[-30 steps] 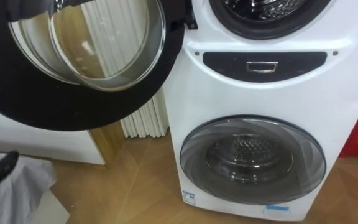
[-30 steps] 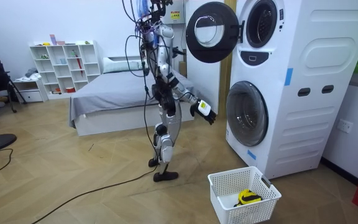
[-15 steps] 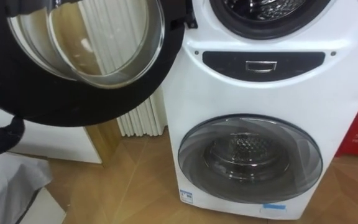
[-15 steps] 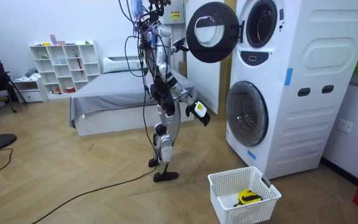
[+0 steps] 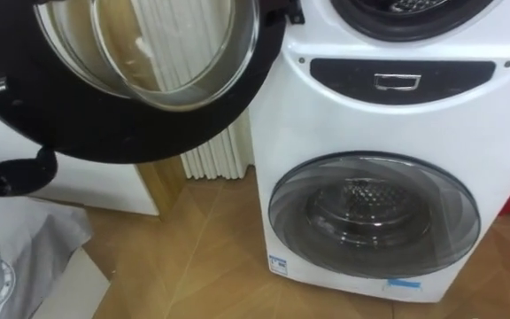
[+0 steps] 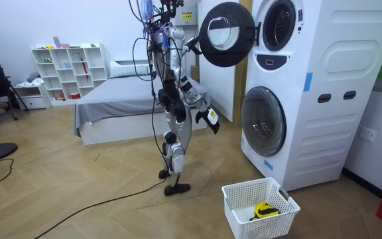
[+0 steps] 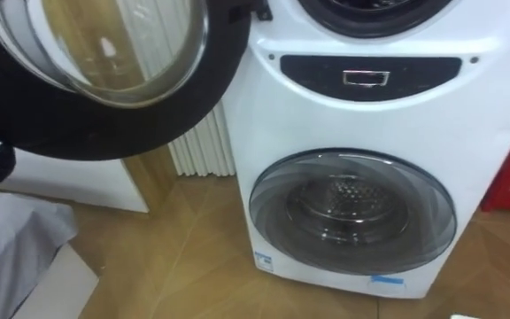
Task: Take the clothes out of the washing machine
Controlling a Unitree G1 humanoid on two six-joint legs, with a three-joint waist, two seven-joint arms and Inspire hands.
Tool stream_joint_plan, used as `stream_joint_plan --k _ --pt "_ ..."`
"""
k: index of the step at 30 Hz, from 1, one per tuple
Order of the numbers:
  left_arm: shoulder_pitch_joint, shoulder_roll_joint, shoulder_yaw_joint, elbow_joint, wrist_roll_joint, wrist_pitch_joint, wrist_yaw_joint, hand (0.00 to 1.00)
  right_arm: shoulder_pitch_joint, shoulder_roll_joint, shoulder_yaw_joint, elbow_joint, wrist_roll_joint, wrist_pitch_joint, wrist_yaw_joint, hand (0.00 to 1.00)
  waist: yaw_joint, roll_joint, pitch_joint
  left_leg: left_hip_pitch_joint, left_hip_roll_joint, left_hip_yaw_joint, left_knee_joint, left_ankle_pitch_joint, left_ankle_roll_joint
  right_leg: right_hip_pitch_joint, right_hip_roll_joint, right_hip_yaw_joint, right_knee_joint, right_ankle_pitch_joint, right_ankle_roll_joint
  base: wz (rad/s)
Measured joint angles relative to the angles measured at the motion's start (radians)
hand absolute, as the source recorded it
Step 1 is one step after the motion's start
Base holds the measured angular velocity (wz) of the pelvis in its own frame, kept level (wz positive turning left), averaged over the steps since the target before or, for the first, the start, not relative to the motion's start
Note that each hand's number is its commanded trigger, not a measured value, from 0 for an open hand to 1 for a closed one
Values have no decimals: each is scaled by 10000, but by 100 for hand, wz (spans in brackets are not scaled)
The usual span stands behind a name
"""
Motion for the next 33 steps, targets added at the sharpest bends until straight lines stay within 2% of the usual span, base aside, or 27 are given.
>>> stream_joint_plan --k 1,3,6,10,12,15,19,23,29,31,33 --pt "0 -129 -28 -144 -186 3 -15 0 -28 1 45 46 0 14 0 0 0 -6 3 4 -9 10 -12 9 16 -5 -8 116 15 9 19 18" --pt "-1 -581 -53 -519 -612 3 -14 0 -177 32 292 56 -20 3 46 0 -1 -22 30 5 -16 121 -43 31 57 -30 -37 240 45 75 125 2" --pt "-2 -851 -84 -759 -1194 -26 -6 0 -439 51 431 288 104 -39 60 0 -33 -18 41 18 -41 251 -149 83 151 -55 -85 239 25 177 233 0" --pt "-2 -1080 -119 -911 -1291 -37 -1 0 -463 89 684 301 136 -41 63 0 -33 -38 30 9 -41 284 -180 108 195 -95 -92 207 29 270 312 -3" --pt "-1 -1361 -124 -996 -1279 -101 21 0 -498 90 772 343 136 -38 62 0 -32 -44 25 6 -45 361 -216 137 240 -134 -103 205 41 320 309 0" --pt "-1 -1451 -172 -1022 -1300 -134 37 0 -507 53 997 340 169 -21 60 0 -32 -110 -6 3 -46 529 -242 154 266 -168 -163 -52 65 321 311 -4" --pt "180 -1657 -418 -1197 -1298 -280 37 0 -506 30 1067 339 207 0 61 0 -30 -134 -21 80 -64 675 -306 199 329 -177 -227 -63 186 321 312 3" --pt "788 -1764 -1023 -1716 -1296 -761 37 0 -521 -57 1137 317 142 0 54 0 -30 -198 -55 75 -67 810 -322 253 425 -155 -258 -24 191 455 420 10" --pt "1154 -1782 -1790 -2174 -1292 -866 38 0 -568 -150 1443 307 548 -9 -149 0 -29 -287 -93 37 -73 816 -357 358 594 -159 -266 -26 179 760 443 1" --pt "1307 -1782 -1998 -2182 -1292 -1104 37 0 -570 -149 1447 337 664 -13 -153 0 -29 -335 -116 45 -94 859 -353 392 647 -161 -291 -10 178 820 452 -6" --pt "1605 -1810 -2265 -2176 -1288 -1542 36 0 -586 -72 1462 352 725 -13 -202 0 -28 -488 -187 52 -183 994 -362 431 714 -164 -395 -44 173 803 481 -13"
